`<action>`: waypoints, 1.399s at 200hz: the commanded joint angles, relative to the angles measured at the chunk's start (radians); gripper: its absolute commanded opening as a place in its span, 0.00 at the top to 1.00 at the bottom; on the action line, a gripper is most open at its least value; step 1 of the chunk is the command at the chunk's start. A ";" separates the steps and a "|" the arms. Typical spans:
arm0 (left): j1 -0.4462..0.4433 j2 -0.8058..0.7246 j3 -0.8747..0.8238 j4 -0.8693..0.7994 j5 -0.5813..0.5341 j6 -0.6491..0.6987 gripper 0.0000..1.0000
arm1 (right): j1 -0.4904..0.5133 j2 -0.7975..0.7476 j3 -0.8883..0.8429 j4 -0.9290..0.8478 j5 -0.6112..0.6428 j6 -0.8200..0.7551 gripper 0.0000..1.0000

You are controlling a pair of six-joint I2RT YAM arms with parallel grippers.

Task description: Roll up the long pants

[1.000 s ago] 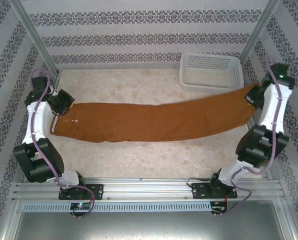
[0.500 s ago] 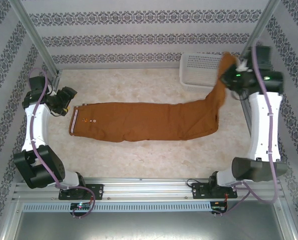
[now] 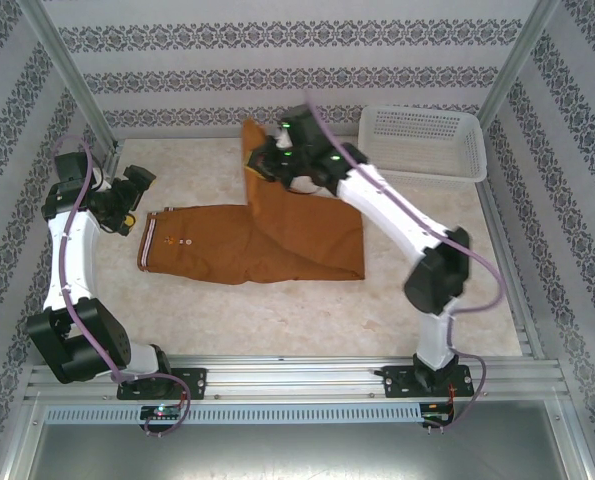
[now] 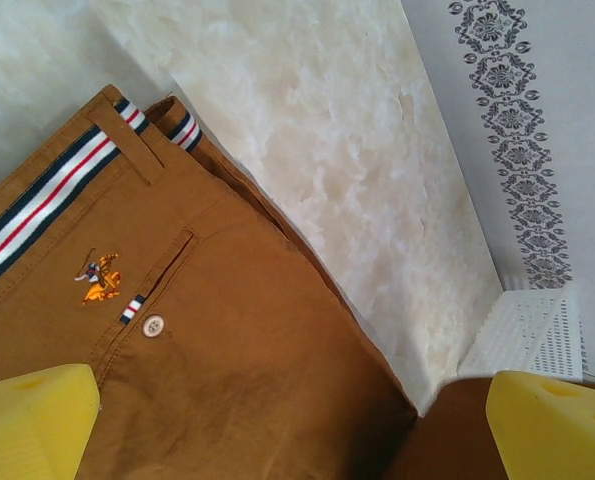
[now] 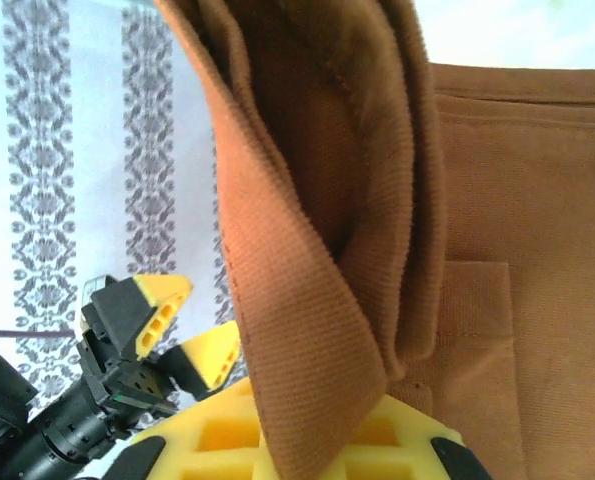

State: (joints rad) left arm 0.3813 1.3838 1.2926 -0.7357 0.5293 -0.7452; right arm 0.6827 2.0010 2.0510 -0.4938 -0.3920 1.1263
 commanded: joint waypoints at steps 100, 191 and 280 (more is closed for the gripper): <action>0.008 -0.053 0.014 -0.051 0.008 0.030 0.00 | 0.206 0.533 0.500 0.203 -0.122 0.264 0.98; 0.007 -0.090 -0.009 -0.049 0.000 0.017 0.00 | 0.189 0.568 0.508 0.076 -0.140 0.110 0.07; -0.152 -0.144 -0.187 0.139 -0.025 -0.156 1.00 | 0.017 0.141 0.024 -0.322 0.046 -0.423 1.00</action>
State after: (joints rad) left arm 0.3252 1.2675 1.1580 -0.7029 0.5243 -0.8150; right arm 0.7227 2.2543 2.2871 -0.6937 -0.4335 0.8875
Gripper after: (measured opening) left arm 0.052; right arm 0.084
